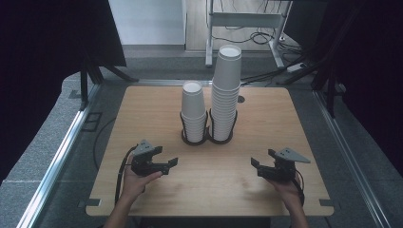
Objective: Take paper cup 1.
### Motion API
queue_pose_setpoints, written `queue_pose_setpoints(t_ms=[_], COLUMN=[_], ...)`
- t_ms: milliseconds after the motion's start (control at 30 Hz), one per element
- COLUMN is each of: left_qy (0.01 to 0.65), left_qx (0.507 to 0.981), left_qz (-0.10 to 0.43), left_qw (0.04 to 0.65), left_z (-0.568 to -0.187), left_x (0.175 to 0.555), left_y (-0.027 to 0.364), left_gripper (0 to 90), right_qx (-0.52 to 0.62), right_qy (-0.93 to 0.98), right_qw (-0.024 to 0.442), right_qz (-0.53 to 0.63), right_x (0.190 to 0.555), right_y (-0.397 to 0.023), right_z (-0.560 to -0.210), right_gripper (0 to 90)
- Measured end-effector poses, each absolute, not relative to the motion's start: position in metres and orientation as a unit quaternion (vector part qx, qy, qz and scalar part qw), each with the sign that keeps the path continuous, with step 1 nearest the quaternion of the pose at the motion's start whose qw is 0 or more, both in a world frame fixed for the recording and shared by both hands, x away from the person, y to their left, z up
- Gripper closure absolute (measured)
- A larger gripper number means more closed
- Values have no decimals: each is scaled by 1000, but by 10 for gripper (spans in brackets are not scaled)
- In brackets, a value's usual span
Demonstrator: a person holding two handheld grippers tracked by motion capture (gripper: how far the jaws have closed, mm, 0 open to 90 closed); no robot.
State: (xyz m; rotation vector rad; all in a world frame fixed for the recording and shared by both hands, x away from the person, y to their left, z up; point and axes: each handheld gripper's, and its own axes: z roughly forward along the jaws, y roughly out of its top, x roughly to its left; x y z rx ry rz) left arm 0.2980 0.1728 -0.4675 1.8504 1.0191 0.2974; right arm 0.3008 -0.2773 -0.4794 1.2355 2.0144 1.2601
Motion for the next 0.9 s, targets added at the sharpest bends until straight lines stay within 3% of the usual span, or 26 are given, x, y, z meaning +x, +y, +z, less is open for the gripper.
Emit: queue_pose_setpoints(t_ms=[467, 900], left_qy=[423, 411], left_qx=[749, 745], left_qz=[124, 127], left_qw=[494, 510], left_z=[-464, -444], left_x=[297, 303], left_y=[178, 174], left_gripper=[158, 165], right_qx=[426, 362], right_qy=[731, 762], right_qw=[239, 217], right_qz=[476, 491], right_x=[295, 324], right_y=[-267, -211], right_z=[-473, -458], right_gripper=[151, 154])
